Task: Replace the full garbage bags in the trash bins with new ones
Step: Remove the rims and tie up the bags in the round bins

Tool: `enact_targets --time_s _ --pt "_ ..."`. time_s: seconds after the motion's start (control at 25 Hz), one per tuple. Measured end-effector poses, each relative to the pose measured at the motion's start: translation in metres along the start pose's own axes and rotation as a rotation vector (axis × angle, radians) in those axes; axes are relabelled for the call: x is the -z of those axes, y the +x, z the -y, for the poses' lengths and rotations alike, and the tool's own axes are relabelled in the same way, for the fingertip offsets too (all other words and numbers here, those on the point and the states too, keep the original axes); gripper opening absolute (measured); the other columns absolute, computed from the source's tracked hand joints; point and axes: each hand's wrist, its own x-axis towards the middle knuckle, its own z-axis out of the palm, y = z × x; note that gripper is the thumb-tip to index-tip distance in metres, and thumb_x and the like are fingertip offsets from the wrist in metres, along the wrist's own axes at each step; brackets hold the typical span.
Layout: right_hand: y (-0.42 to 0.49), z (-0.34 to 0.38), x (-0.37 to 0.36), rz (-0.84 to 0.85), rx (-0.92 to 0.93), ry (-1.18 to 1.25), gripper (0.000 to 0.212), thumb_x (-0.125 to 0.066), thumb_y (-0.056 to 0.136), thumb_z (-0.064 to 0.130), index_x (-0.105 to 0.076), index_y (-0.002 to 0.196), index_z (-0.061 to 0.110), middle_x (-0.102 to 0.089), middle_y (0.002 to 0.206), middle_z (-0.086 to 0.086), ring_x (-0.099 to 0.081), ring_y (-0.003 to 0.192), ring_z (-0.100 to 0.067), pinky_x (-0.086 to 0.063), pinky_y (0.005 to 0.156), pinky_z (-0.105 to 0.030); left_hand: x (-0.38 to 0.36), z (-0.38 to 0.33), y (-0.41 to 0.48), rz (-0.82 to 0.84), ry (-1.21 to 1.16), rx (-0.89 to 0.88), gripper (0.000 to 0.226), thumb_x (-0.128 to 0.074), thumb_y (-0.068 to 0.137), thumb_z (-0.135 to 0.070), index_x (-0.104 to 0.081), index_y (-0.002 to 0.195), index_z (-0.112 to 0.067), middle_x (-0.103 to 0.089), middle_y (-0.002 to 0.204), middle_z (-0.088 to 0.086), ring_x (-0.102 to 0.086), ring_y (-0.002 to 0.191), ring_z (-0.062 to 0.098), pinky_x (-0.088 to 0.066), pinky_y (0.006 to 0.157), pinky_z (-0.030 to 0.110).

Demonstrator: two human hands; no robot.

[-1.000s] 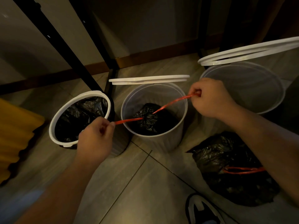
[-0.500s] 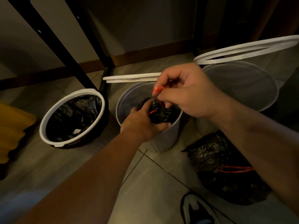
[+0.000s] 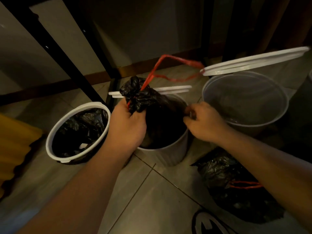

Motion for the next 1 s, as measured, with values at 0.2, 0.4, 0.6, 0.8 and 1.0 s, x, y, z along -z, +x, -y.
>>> enact_targets --time_s 0.2,0.4,0.6,0.8,1.0 --pt "0.012 0.000 -0.016 0.010 0.047 -0.051 0.027 -0.070 0.088 0.033 -0.069 0.106 0.013 -0.068 0.103 -0.018 -0.067 0.096 -0.039 -0.045 0.074 -0.032 0.027 -0.060 -0.006 -0.114 0.204 -0.197 0.018 -0.055 0.101 -0.040 -0.067 0.089 -0.037 -0.073 0.082 -0.017 -0.068 0.075 0.001 -0.051 0.060 0.018" --pt "0.009 0.004 -0.014 -0.015 0.102 0.024 0.017 -0.072 0.086 0.028 -0.074 0.097 0.015 -0.068 0.097 -0.014 -0.066 0.091 -0.033 -0.049 0.082 -0.034 0.053 -0.098 -0.009 -0.179 0.270 -0.328 0.015 -0.054 0.093 -0.047 -0.066 0.092 -0.037 -0.072 0.081 -0.019 -0.068 0.068 0.002 -0.050 0.049 0.018" --pt "0.011 -0.001 -0.025 -0.004 0.060 0.005 0.008 -0.068 0.093 0.025 -0.060 0.093 0.027 -0.056 0.100 -0.001 -0.059 0.092 -0.022 -0.043 0.081 -0.030 0.090 -0.116 -0.018 -0.221 0.190 -0.432 0.028 -0.057 0.098 -0.022 -0.074 0.091 -0.042 -0.077 0.094 -0.018 -0.074 0.097 0.008 -0.063 0.079 0.038" --pt "0.009 -0.003 -0.027 -0.087 0.147 -0.020 0.011 -0.079 0.085 0.013 -0.074 0.093 0.009 -0.065 0.095 -0.012 -0.065 0.089 -0.033 -0.047 0.082 -0.033 0.096 -0.093 -0.063 -0.232 -0.177 -0.288 0.040 -0.061 0.082 -0.005 -0.082 0.081 -0.039 -0.078 0.082 -0.016 -0.076 0.081 0.002 -0.061 0.070 0.020" --pt "0.010 0.000 -0.031 -0.102 0.075 -0.043 0.013 -0.077 0.085 0.016 -0.076 0.097 0.013 -0.063 0.102 -0.013 -0.065 0.095 -0.037 -0.048 0.088 -0.033 0.062 -0.010 -0.125 -0.392 -0.049 0.215 0.022 -0.063 0.079 -0.038 -0.081 0.092 -0.040 -0.081 0.088 -0.009 -0.077 0.090 0.013 -0.062 0.083 0.051"
